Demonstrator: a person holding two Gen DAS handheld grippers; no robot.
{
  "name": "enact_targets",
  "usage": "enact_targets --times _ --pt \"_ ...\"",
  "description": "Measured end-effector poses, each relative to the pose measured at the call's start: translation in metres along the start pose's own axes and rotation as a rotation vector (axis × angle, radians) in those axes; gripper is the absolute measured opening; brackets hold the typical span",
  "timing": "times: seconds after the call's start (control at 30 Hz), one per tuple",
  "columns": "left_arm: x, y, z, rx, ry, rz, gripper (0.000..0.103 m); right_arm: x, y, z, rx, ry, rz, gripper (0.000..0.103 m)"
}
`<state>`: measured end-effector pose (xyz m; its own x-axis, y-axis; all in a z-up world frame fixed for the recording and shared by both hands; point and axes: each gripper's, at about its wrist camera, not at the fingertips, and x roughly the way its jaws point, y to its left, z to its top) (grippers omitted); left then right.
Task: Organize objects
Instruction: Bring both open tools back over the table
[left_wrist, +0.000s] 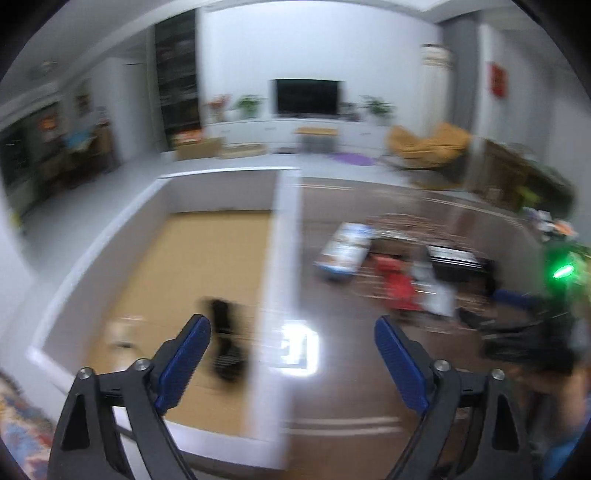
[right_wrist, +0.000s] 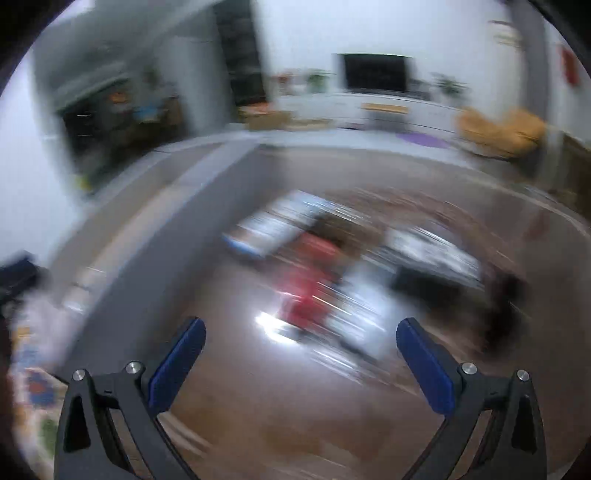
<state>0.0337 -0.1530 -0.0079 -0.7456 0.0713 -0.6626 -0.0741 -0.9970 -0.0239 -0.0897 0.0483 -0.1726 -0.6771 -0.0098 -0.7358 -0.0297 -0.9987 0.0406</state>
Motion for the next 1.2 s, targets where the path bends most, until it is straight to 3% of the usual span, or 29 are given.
enact_targets --times 0.07,0.13,0.2,0.27,0.33,0.6,1.2 --pt "0.008 -0.031 -0.010 -0.014 0.028 -0.069 0.103 0.003 -0.039 -0.023 0.037 0.071 -0.099 0.103" --pt "0.034 -0.061 -0.027 -0.023 0.110 -0.127 0.103 0.007 -0.070 -0.043 0.084 0.123 -0.145 0.103" --pt "0.069 -0.081 -0.043 -0.020 0.201 -0.138 0.103 0.016 -0.087 -0.046 0.125 0.165 -0.159 0.103" --pt "0.095 -0.095 -0.048 0.022 0.227 -0.116 0.103 0.021 -0.098 -0.046 0.140 0.126 -0.168 0.103" --pt "0.116 -0.112 -0.051 0.081 0.238 -0.069 0.103 0.025 -0.101 -0.040 0.148 0.117 -0.175 0.103" --pt "0.176 -0.124 -0.040 0.114 0.275 -0.066 0.103 0.039 -0.105 -0.034 0.167 0.117 -0.190 0.103" --pt "0.189 -0.124 -0.034 0.109 0.249 -0.056 0.103 0.042 -0.106 -0.035 0.165 0.116 -0.189 0.103"
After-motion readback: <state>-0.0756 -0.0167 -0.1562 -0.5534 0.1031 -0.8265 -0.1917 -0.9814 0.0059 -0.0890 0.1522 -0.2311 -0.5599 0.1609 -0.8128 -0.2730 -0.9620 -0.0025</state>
